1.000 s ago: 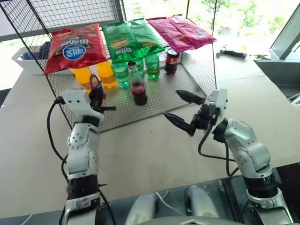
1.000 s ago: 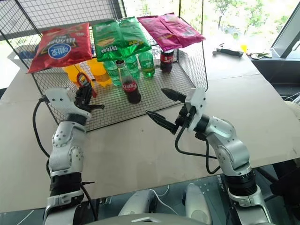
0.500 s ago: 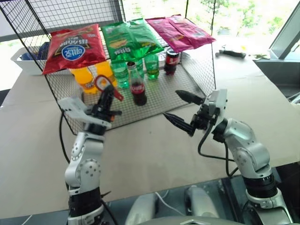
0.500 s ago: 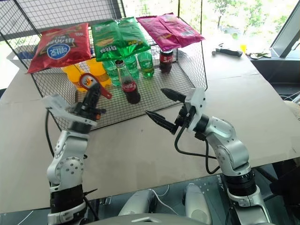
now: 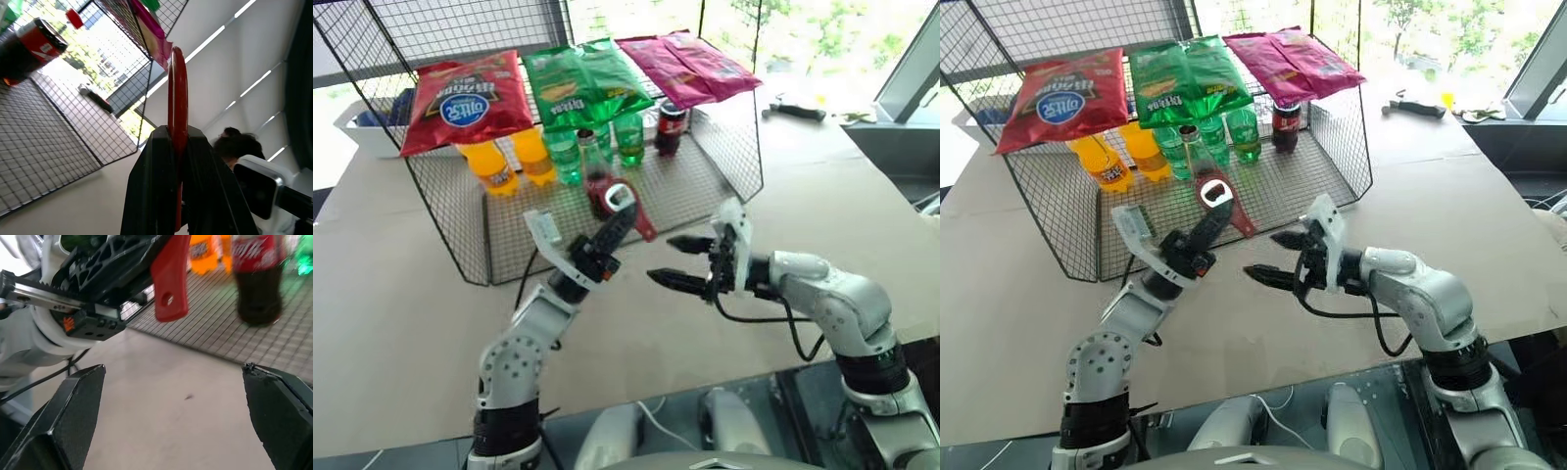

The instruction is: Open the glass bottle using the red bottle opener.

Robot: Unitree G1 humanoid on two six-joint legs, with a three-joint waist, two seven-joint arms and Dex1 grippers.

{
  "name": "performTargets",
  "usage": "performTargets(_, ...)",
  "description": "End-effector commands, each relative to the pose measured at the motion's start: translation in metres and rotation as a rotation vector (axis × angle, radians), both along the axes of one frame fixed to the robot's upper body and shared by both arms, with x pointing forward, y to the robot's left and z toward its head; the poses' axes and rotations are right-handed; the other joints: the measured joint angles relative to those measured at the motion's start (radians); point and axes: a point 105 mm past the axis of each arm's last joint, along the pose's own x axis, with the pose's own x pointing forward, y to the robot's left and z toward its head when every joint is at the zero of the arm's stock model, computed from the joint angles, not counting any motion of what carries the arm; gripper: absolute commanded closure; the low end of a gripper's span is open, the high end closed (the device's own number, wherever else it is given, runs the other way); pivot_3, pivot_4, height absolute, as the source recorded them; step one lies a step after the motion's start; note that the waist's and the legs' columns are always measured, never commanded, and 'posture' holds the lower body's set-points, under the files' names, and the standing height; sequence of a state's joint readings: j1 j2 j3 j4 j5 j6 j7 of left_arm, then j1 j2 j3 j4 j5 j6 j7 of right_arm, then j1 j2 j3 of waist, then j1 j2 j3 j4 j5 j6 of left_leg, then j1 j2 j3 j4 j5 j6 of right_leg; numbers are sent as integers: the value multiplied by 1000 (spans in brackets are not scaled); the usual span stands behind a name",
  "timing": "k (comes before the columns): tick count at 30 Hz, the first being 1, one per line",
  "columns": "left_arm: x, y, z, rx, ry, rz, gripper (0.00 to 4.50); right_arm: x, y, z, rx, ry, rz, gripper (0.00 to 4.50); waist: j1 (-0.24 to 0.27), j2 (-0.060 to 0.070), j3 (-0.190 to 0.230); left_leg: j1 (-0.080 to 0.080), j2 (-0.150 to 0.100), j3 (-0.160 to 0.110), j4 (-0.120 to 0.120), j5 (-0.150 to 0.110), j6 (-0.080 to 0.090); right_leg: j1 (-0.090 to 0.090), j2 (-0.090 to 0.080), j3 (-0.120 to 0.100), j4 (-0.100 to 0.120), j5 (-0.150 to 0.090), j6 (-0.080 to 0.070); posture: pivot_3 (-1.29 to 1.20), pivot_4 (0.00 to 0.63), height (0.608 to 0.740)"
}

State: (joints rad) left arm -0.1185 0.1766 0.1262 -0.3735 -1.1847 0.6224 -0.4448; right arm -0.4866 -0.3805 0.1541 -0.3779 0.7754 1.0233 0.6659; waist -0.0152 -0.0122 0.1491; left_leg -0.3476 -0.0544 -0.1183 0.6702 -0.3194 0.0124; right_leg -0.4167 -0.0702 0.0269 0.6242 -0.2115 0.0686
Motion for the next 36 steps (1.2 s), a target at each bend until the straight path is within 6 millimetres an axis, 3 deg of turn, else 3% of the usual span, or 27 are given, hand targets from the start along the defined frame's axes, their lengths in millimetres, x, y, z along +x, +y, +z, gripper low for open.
performTargets(1,-15,-12,9,-17,-47,-131,4465,-15,4,20,33,92,134,0,1,0,0,0,0,0,0,0,0,0,0,0,0,0,0,0,150,740)
performTargets(9,-21,-15,5,-13,-44,-194,4465,-27,3,36,25,180,266,0,3,0,0,-1,-1,-1,0,0,0,0,-1,-1,-2,0,0,0,150,740)
performTargets(13,-24,-18,2,-12,-41,-216,4500,-25,2,39,30,202,265,1140,4,0,0,-1,-1,-1,0,0,0,0,0,-1,-2,0,0,0,150,740)
performTargets(14,-25,-18,1,-13,-41,-219,4500,-24,2,40,36,208,269,1750,4,0,0,-1,-1,-1,0,0,0,0,-1,-1,-2,0,0,0,150,740)
performTargets(15,-25,-18,1,-13,-40,-220,4500,-24,2,42,41,215,274,1940,4,0,0,-1,-1,-1,0,0,0,0,-1,-1,-2,0,0,0,150,740)
performTargets(18,-27,-19,-4,15,-34,-236,4500,-25,2,43,43,234,287,3538,3,0,0,-1,-1,-1,0,0,0,0,-1,-1,-2,0,0,0,150,740)
performTargets(22,-28,-21,-7,26,-25,-255,4500,-27,0,41,44,270,304,4475,3,0,0,-1,0,-1,0,0,0,0,-1,-1,-2,0,0,0,150,740)
performTargets(29,-37,-21,-9,29,-7,-341,4500,-33,0,26,66,342,299,4475,4,0,0,-1,0,-1,-1,0,0,0,-1,-1,-2,0,0,0,150,740)
performTargets(36,-34,-14,-10,64,-13,-315,2264,-29,-11,12,77,337,191,4500,7,1,0,-1,0,-2,-1,0,0,0,-1,-1,-2,0,0,0,150,740)
